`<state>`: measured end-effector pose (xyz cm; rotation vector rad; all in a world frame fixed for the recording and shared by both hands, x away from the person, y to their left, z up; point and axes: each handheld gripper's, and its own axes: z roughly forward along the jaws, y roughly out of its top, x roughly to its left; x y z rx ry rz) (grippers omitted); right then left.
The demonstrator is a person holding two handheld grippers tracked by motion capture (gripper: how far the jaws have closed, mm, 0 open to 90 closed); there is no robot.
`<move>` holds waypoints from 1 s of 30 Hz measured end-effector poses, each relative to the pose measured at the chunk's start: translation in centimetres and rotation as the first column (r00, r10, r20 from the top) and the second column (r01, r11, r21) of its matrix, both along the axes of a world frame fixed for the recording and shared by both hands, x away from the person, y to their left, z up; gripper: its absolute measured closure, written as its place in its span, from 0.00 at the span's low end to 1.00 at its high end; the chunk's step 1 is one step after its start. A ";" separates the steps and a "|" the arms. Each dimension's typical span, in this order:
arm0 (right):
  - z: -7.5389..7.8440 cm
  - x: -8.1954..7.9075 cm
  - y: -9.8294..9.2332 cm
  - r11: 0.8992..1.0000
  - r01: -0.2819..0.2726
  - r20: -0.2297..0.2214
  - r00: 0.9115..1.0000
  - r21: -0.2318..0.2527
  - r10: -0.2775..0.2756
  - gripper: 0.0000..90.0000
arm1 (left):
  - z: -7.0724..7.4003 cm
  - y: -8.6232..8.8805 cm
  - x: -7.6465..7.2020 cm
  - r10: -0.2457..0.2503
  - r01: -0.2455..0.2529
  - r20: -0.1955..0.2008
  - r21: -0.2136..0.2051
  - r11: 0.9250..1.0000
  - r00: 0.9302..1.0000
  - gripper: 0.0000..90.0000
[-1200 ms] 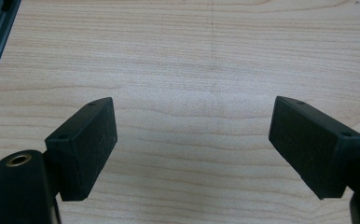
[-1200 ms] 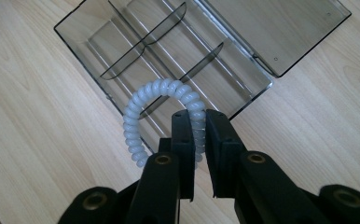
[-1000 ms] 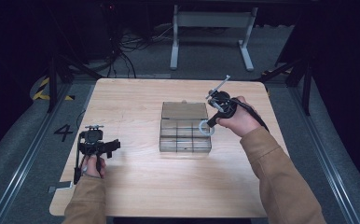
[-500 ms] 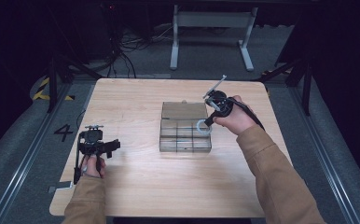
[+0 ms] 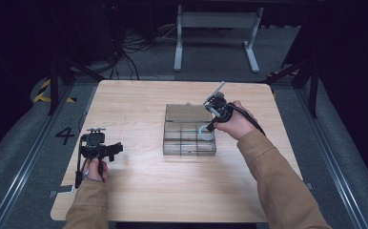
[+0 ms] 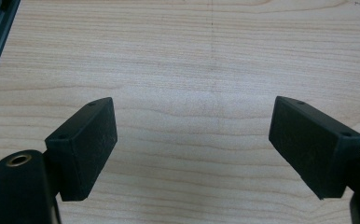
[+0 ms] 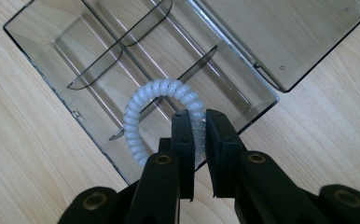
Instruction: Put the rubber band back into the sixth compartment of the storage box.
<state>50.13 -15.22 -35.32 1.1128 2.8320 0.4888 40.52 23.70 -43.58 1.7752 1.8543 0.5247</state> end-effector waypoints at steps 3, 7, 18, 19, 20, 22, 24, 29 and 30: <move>-0.5 0.0 0.3 1.000 0.000 -0.012 1.000 -0.018 0.000 0.92 | 0.0 0.0 0.0 0.000 0.000 0.000 0.000 1.000 1.000 0.18; -1.1 0.0 0.5 0.999 -0.019 -0.013 1.000 -0.032 0.019 0.92 | 0.0 0.0 0.0 0.000 0.000 0.000 0.001 1.000 1.000 0.18; -2.5 -0.2 1.1 0.997 -0.026 -0.034 0.999 -0.079 0.023 0.92 | 0.0 0.0 -0.1 -0.002 0.002 -0.001 0.004 1.000 1.000 0.18; -2.6 -0.3 1.2 0.997 -0.023 -0.038 0.999 -0.074 0.021 0.92 | 0.0 0.0 -0.1 0.000 0.000 0.000 0.004 1.000 1.000 0.18; -2.7 -0.3 1.2 0.997 -0.030 -0.037 0.999 -0.077 0.027 0.92 | 0.0 0.0 0.0 0.000 0.000 -0.001 0.004 1.000 1.000 0.18; -2.9 -0.4 1.2 0.996 -0.034 -0.041 0.999 -0.088 0.030 0.92 | 0.0 0.0 0.0 0.000 0.000 -0.002 0.003 1.000 1.000 0.18; -3.2 -0.4 1.3 0.995 -0.030 -0.049 0.998 -0.092 0.026 0.92 | 0.0 0.0 0.0 -0.001 0.001 -0.001 0.004 1.000 1.000 0.18; -3.8 -0.5 1.3 0.994 -0.039 -0.051 0.998 -0.101 0.034 0.92 | 0.0 0.0 0.0 0.004 -0.004 -0.001 0.002 1.000 1.000 0.18; -3.8 -0.5 1.3 0.993 -0.040 -0.053 0.998 -0.107 0.034 0.92 | 0.0 0.0 0.0 0.003 -0.003 -0.001 0.001 1.000 1.000 0.18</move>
